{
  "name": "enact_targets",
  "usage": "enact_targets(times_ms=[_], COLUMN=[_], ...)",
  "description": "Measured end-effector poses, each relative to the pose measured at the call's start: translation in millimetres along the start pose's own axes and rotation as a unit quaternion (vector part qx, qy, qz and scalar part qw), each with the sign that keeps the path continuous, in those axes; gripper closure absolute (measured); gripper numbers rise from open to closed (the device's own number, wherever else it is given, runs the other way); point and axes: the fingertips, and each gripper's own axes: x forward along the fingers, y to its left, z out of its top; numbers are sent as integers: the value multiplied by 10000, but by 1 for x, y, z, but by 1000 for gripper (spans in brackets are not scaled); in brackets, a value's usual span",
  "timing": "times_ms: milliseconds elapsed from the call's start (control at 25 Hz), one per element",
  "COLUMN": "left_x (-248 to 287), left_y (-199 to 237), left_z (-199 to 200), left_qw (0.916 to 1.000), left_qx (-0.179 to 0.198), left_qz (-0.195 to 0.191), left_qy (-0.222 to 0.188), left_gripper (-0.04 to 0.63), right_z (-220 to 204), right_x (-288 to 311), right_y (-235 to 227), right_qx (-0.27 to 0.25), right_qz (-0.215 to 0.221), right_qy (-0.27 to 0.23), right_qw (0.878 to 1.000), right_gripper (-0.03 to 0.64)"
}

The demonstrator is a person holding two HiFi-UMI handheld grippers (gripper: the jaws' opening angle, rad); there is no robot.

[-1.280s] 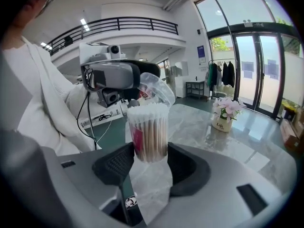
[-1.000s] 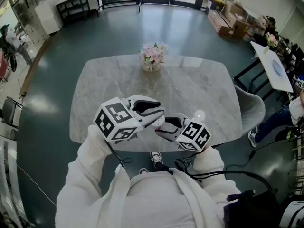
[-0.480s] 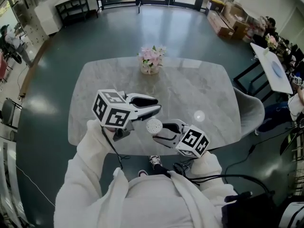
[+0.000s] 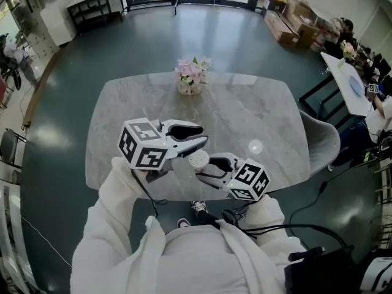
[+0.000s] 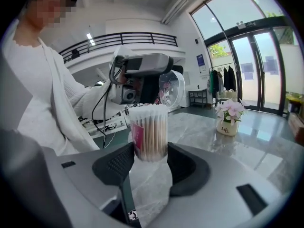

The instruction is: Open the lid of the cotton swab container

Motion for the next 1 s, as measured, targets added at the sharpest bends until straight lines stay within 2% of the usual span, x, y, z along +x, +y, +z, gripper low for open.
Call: enact_targets(times_ms=[360, 520, 600, 680, 800, 1000], left_x=[-12, -28, -39, -50, -68, -83], left_y=[-6, -2, 5, 15, 27, 26], left_z=[17, 25, 24, 19, 9, -15], left_qw=[9982, 9944, 9902, 9816, 9615, 9330], left_qx=[351, 425, 384, 423, 468, 305], left_qz=[338, 742, 1098, 1643, 2509, 3348], left_qy=[-337, -619, -778, -882, -1018, -1282], left_gripper=[486, 480, 480, 482, 482, 482], right_z=[5, 7, 10, 14, 21, 34], right_x=[-3, -8, -10, -14, -18, -20], right_y=[-5, -9, -12, -13, -12, -1], right_qx=[217, 287, 302, 335, 366, 244], right_qz=[-146, -309, -438, -564, -698, -774], right_qy=[-69, -172, -243, -336, -438, -529], right_qw=[9996, 9990, 9983, 9973, 9959, 9953], right_gripper=[344, 344, 344, 344, 344, 344])
